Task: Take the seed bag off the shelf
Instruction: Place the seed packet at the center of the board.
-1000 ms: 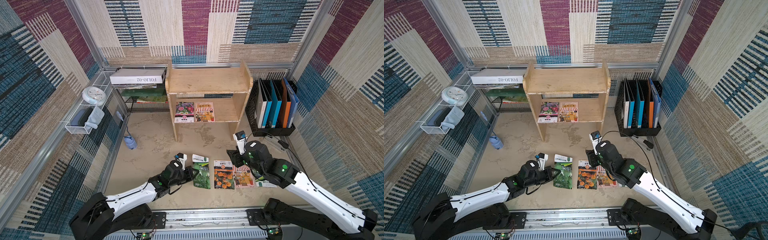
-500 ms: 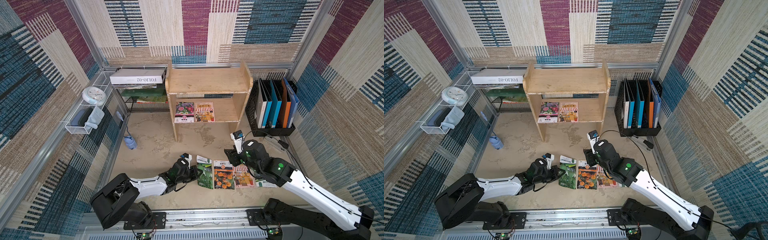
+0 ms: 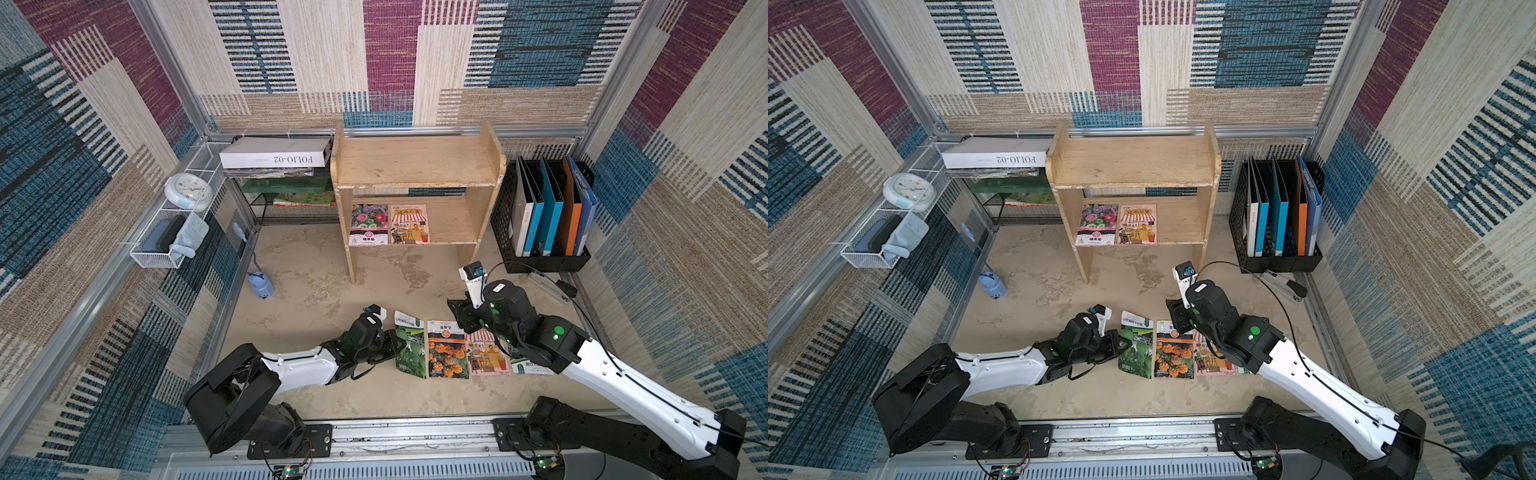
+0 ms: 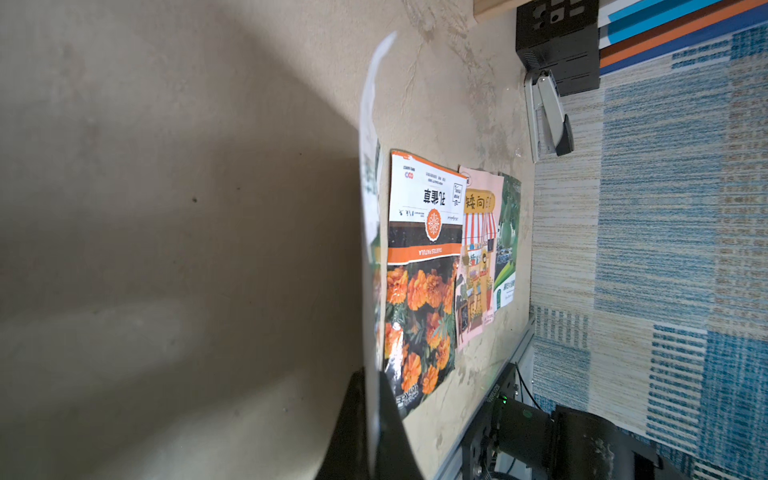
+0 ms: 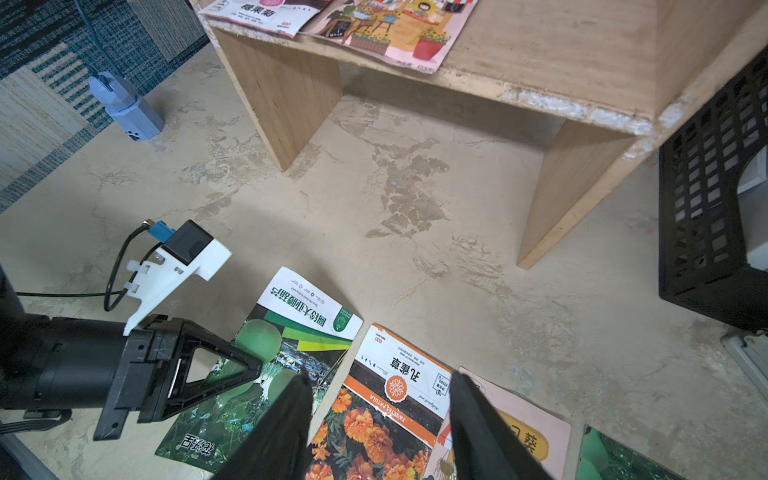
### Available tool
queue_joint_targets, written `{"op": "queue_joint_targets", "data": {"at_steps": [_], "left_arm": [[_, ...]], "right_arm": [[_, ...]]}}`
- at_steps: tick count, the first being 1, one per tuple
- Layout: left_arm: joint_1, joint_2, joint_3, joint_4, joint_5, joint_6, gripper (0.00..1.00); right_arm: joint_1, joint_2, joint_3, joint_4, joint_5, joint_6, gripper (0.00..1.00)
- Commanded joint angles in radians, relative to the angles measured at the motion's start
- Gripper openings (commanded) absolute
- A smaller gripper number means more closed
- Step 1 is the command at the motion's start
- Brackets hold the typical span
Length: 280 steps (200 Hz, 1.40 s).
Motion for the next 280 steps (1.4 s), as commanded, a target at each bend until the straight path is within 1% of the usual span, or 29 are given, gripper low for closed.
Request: {"op": "queue_joint_targets", "data": {"at_steps": [1, 36, 73, 86, 130, 145, 191, 223, 239, 263, 280], "left_arm": [[0.0, 0.023, 0.006, -0.005, 0.016, 0.009, 0.0], [0.0, 0.06, 0.008, 0.023, 0.022, -0.001, 0.0], [0.0, 0.05, 0.019, -0.031, -0.004, 0.012, 0.0], [0.0, 0.038, 0.026, -0.064, -0.017, 0.023, 0.06], [0.0, 0.007, 0.044, -0.159, -0.058, 0.046, 0.39], [0.0, 0.007, 0.044, -0.171, -0.063, 0.048, 0.45], [0.0, 0.021, 0.051, -0.196, -0.076, 0.047, 0.56], [0.001, 0.004, 0.072, -0.279, -0.117, 0.062, 0.62], [0.0, -0.02, 0.085, -0.341, -0.155, 0.074, 0.64], [0.001, -0.089, 0.113, -0.469, -0.246, 0.11, 0.67], [0.0, -0.157, 0.139, -0.563, -0.307, 0.15, 0.69]], "right_arm": [[0.002, 0.002, -0.001, 0.03, -0.004, -0.007, 0.57], [0.001, 0.006, -0.003, 0.024, -0.006, -0.008, 0.57], [0.001, 0.012, -0.009, 0.024, -0.006, -0.01, 0.58], [0.002, 0.013, -0.011, 0.026, -0.008, -0.01, 0.57], [0.001, 0.025, -0.014, 0.033, -0.014, -0.014, 0.57], [0.002, 0.028, -0.016, 0.038, -0.017, -0.015, 0.58], [0.001, 0.031, -0.017, 0.039, -0.018, -0.017, 0.57], [0.002, 0.028, -0.018, 0.036, -0.011, -0.014, 0.58], [0.002, 0.031, -0.015, 0.038, -0.004, -0.011, 0.58], [0.002, 0.05, 0.009, 0.044, -0.009, -0.033, 0.58], [0.002, 0.082, 0.046, 0.047, -0.012, -0.1, 0.58]]}}
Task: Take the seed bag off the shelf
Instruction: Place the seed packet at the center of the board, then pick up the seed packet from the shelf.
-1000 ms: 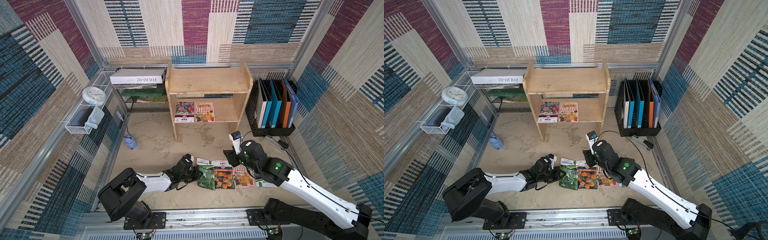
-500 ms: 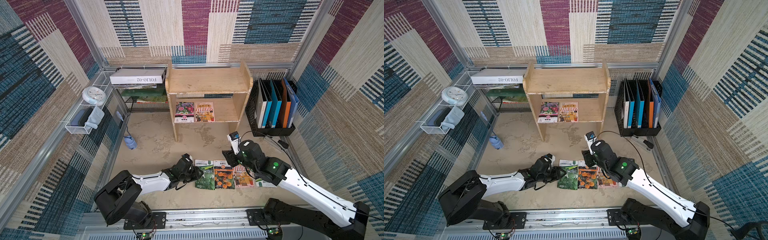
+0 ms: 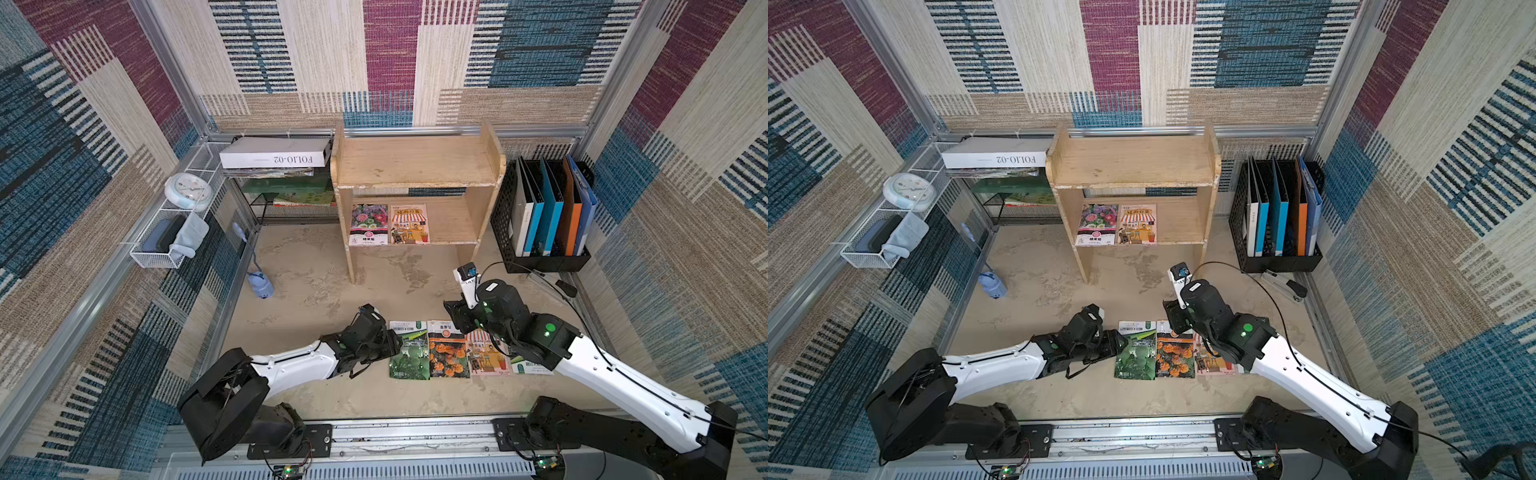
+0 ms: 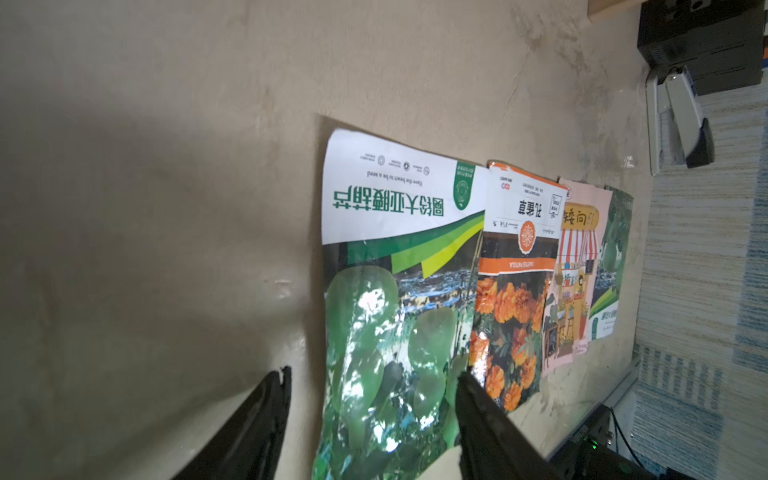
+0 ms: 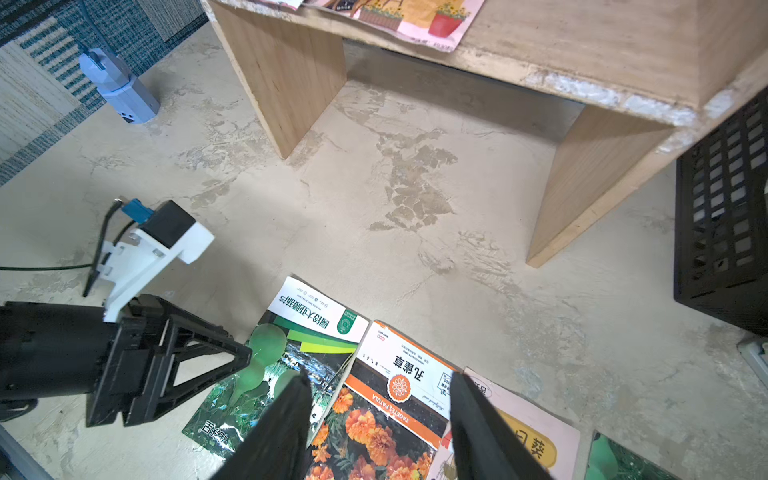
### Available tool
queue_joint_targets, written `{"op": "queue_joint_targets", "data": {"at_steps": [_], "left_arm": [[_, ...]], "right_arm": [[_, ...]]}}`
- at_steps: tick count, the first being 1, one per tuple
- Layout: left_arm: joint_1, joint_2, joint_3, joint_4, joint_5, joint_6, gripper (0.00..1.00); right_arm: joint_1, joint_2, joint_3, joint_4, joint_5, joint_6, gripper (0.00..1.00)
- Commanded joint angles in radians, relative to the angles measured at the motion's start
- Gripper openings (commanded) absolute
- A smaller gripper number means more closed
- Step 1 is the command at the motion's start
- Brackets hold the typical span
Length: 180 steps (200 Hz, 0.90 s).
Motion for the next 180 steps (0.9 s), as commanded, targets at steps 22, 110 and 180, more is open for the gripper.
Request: {"op": "queue_joint_targets", "data": {"at_steps": [22, 110, 180], "left_arm": [[0.002, -0.174, 0.055, -0.222, -0.151, 0.133, 0.7], [0.206, -0.357, -0.023, 0.068, 0.318, 0.071, 0.75], [0.312, -0.317, -0.008, 0.17, 0.475, -0.016, 0.75]], "right_arm": [[0.001, 0.073, 0.097, 0.054, 0.017, -0.257, 0.58], [-0.056, 0.321, 0.269, 0.312, -0.06, -0.945, 0.54], [-0.172, 0.577, 0.505, 0.212, -0.219, -0.98, 0.52]]}}
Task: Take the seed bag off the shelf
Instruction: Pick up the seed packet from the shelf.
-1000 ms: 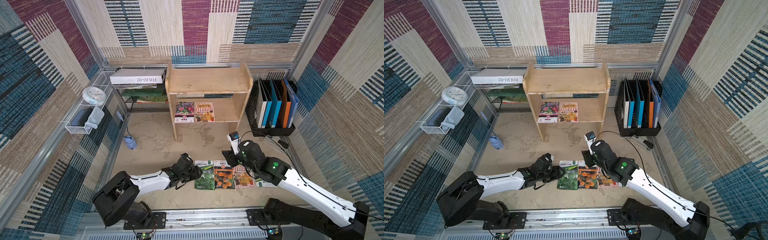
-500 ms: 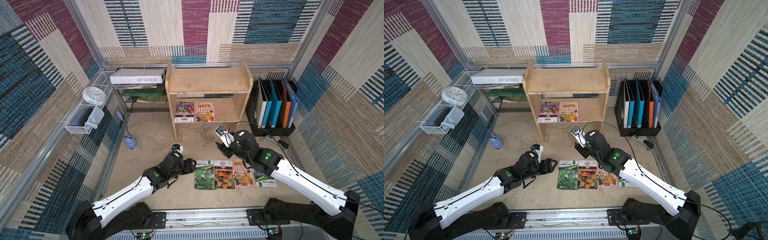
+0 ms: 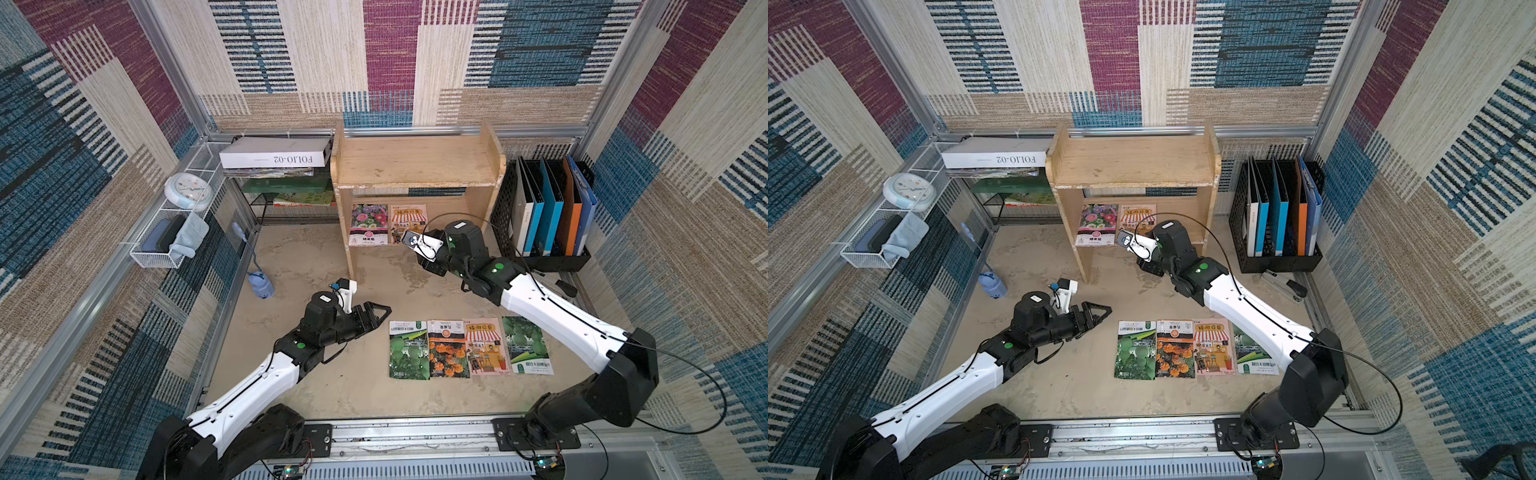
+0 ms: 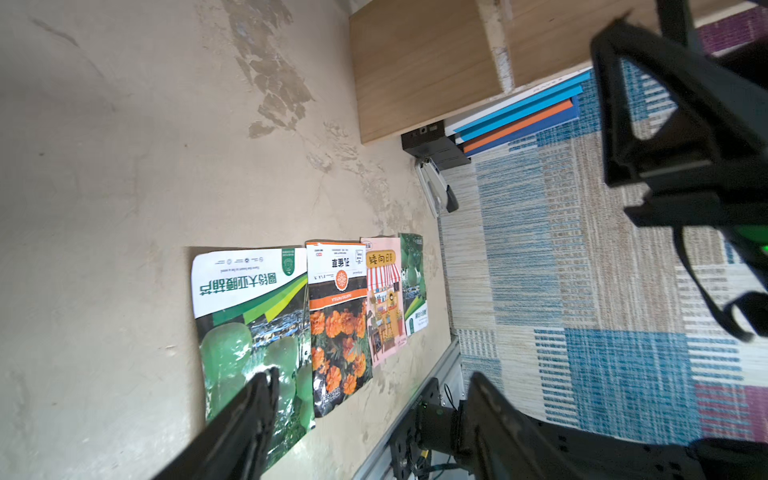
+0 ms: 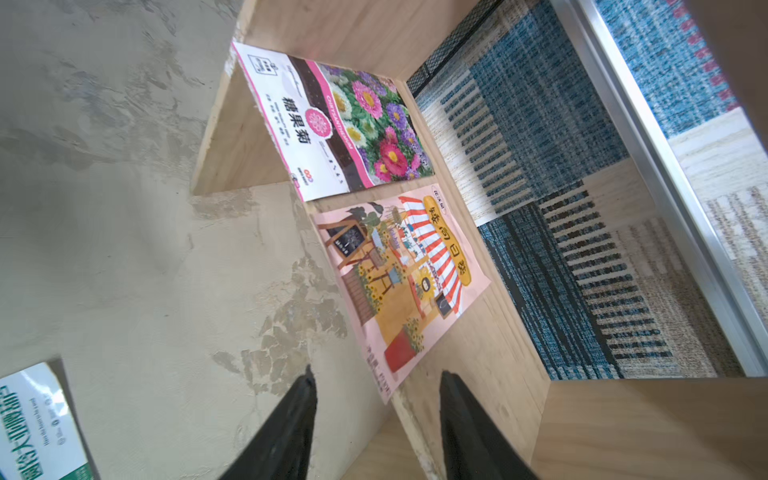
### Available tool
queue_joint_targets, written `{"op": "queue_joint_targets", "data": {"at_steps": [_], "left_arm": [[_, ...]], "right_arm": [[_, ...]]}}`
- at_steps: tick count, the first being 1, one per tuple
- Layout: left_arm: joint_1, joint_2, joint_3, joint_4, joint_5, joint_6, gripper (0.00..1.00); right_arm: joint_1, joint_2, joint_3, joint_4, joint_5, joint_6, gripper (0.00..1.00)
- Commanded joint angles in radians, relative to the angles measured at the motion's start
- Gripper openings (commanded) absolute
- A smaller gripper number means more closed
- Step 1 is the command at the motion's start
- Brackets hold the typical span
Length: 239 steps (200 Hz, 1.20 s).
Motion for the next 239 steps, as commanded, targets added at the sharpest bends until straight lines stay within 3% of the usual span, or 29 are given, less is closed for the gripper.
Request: {"op": "queue_joint_targets", "data": {"at_steps": [1, 46, 145, 212, 239], "left_arm": [[0.011, 0.0, 0.022, 0.034, 0.06, -0.015, 0.75], [0.028, -0.011, 0.029, -0.005, 0.047, -0.016, 0.75], [0.05, -0.021, 0.025, -0.03, 0.036, -0.012, 0.75], [0.053, -0.026, 0.024, -0.037, 0.035, -0.01, 0.75], [0.053, -0.03, 0.021, -0.04, 0.034, -0.01, 0.75]], "right_arm": [[-0.02, 0.055, 0.056, -0.043, -0.08, -0.027, 0.52], [-0.04, 0.165, 0.161, -0.121, -0.141, -0.037, 0.52], [-0.067, 0.271, 0.217, -0.085, -0.131, -0.038, 0.51], [-0.067, 0.296, 0.218, -0.07, -0.117, -0.036, 0.45], [-0.066, 0.299, 0.213, -0.073, -0.117, -0.027, 0.37]]}}
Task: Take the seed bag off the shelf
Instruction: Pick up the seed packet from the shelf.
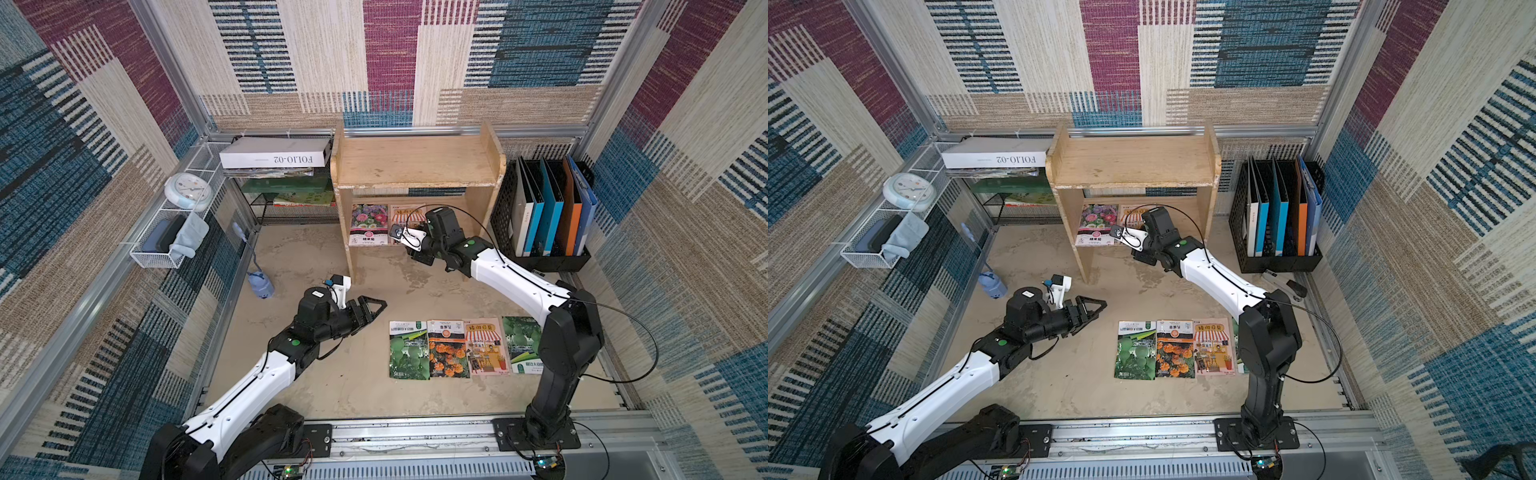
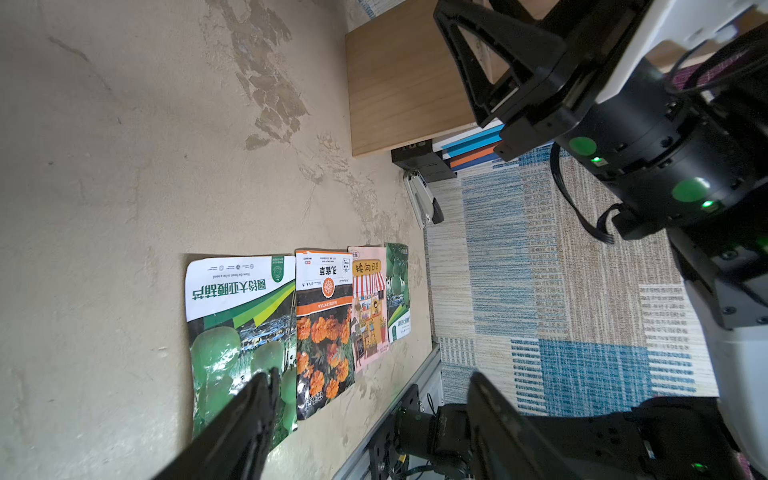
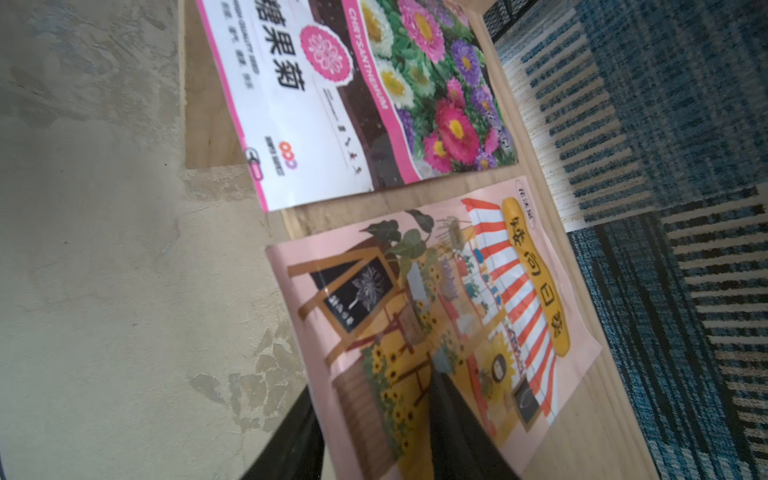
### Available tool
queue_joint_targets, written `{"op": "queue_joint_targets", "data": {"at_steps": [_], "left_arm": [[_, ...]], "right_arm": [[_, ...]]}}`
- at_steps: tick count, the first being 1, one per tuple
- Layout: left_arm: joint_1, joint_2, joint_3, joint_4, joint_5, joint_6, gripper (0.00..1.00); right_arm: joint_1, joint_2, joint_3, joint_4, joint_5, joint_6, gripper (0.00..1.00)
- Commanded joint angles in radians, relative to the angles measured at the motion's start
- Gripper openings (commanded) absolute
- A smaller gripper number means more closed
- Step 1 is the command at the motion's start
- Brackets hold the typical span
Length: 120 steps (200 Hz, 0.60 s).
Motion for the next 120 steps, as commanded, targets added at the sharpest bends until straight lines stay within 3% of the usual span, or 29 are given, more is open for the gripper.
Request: {"op": "queue_joint_targets", "data": {"at_steps": [1, 36, 120], "left_arm": [[0.002, -0.006, -0.002, 0.003, 0.002, 0.01, 0.75], [0.003, -0.012, -0.001, 0.001, 0.003, 0.009, 0.75], [0.003, -0.028, 0.02, 0.001, 0.002, -0.027, 0.75]], "right_arm": [[0.001, 0.006, -0.003, -0.001, 0.003, 0.015, 0.36], [0.001, -0.003, -0.01, -0.007, 0.007, 0.021, 0.14], [0.012, -0.102, -0.101, 0.008, 0.029, 0.033, 0.0]]}}
